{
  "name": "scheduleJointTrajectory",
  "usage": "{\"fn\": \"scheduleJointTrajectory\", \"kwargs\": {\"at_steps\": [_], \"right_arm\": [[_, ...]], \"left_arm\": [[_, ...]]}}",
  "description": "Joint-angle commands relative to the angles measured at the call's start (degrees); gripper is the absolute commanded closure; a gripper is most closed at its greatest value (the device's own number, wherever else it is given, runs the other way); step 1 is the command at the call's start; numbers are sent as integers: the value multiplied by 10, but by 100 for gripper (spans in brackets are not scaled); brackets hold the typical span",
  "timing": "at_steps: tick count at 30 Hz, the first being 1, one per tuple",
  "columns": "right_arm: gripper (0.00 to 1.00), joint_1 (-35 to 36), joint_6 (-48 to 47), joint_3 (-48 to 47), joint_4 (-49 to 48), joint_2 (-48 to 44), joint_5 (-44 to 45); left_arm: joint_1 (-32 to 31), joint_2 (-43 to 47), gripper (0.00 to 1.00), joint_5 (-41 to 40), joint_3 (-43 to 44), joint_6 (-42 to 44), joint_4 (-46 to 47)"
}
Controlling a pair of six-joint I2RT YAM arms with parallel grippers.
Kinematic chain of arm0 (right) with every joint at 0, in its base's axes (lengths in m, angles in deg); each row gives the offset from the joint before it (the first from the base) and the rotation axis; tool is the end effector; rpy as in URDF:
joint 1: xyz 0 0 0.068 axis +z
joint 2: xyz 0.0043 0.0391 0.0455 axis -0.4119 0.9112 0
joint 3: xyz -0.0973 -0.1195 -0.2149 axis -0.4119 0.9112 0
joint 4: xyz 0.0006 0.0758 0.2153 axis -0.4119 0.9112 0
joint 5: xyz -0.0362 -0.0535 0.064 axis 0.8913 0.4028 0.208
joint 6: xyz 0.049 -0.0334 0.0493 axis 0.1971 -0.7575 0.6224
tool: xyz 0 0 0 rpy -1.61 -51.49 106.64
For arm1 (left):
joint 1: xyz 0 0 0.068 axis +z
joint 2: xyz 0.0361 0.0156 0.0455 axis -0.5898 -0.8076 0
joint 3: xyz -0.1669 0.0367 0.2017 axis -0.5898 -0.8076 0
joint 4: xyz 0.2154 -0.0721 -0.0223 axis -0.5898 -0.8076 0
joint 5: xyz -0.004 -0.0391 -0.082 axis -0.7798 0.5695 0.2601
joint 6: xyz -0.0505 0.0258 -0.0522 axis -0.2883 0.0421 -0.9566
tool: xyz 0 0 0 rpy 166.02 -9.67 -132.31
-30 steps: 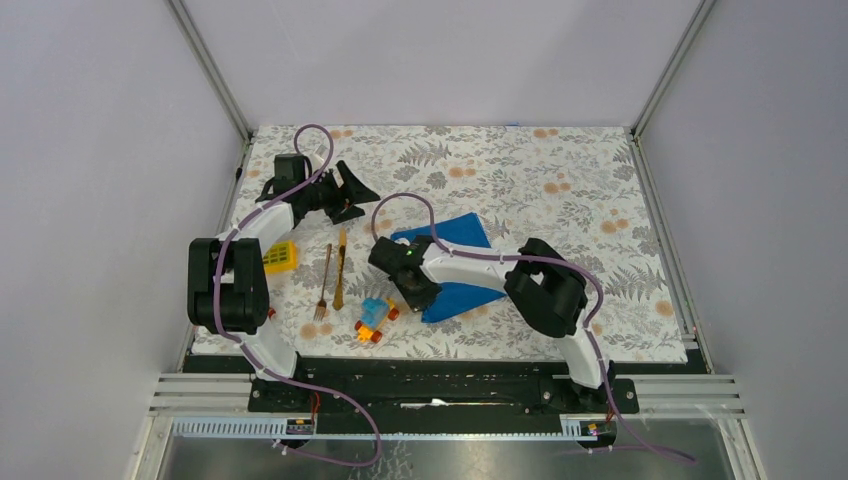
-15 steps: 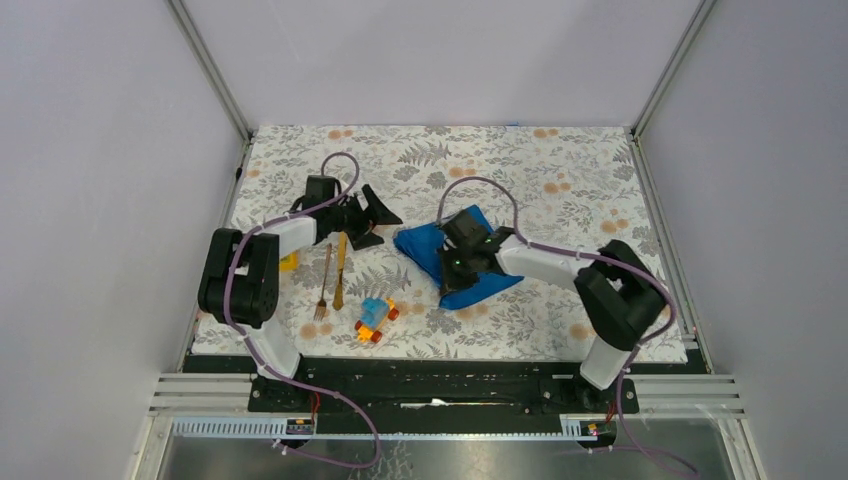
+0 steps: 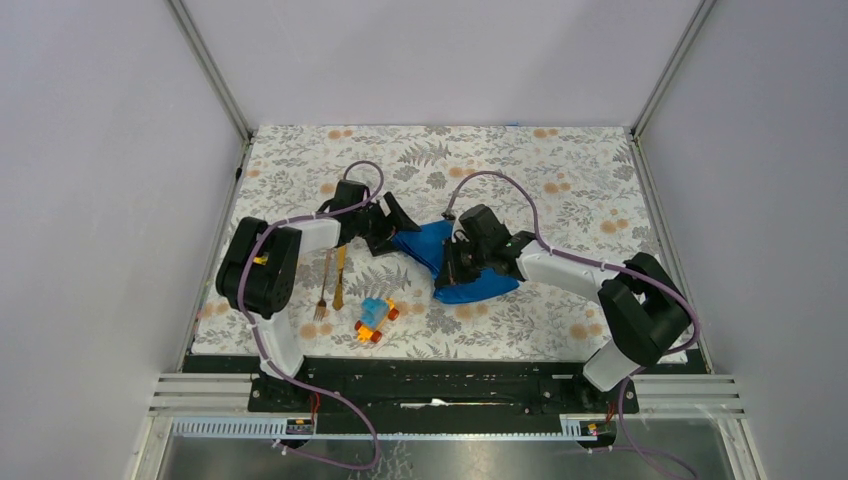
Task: Fold the napkin into a case and place the utensils inside
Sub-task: Pick up the lower triangle-folded napkin from the center of the board.
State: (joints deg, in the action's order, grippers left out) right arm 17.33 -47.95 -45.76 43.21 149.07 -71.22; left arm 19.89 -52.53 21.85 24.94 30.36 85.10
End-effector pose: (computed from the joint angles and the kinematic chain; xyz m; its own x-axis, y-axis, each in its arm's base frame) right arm 0.2286 0.2345 0.1933 -0.8422 -0.1633 -0.5139 -0.4708 0.6873 0.5532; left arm 0.3315 -0.1305 0.1436 -0.8832 -0.4483 -0.1374 -0.1997 0.6248 -0.7549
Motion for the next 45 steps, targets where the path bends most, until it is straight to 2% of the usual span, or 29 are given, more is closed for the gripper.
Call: {"fn": "scheduleJointTrajectory", "kwargs": {"at_steps": [1, 6, 9, 12, 15, 22, 24, 28, 31, 37, 40, 41, 45], "right_arm": [[100, -11, -1, 16, -39, -29, -26], [100, -14, -1, 29, -57, -27, -38], [100, -14, -1, 35, -63, -27, -47], [100, -14, 5, 47, -102, -25, -80], [100, -13, 22, 65, -150, -11, -129], [100, -14, 128, 153, -359, 41, -234], [100, -15, 160, 178, -414, 60, -249], [100, -47, 248, 240, -551, 102, -279], [100, -72, 271, 259, -585, 117, -297], [100, -84, 267, 277, -577, 132, -284], [100, -90, 276, 293, -598, 136, -281], [100, -91, 279, 297, -603, 137, -280], [100, -99, 287, 314, -621, 142, -273]], "left_arm": [[-13, -40, 15, -55, 40, 10, 4], [-19, -62, 36, -60, 70, 36, -30], [-19, -53, 58, -88, 79, 62, -63], [-18, -46, 74, -126, 120, 112, -128], [-18, -42, 99, -177, 169, 161, -207], [-27, -51, 100, -290, 260, 203, -356], [-41, -62, 100, -347, 282, 191, -388], [-57, -64, 100, -395, 293, 123, -411], [-71, -66, 100, -417, 298, 82, -411], [-102, -99, 100, -481, 332, -11, -441], [-104, -106, 100, -484, 339, -44, -442], [-105, -109, 97, -483, 345, -44, -440], [-103, -106, 69, -446, 358, -26, -427]]}}
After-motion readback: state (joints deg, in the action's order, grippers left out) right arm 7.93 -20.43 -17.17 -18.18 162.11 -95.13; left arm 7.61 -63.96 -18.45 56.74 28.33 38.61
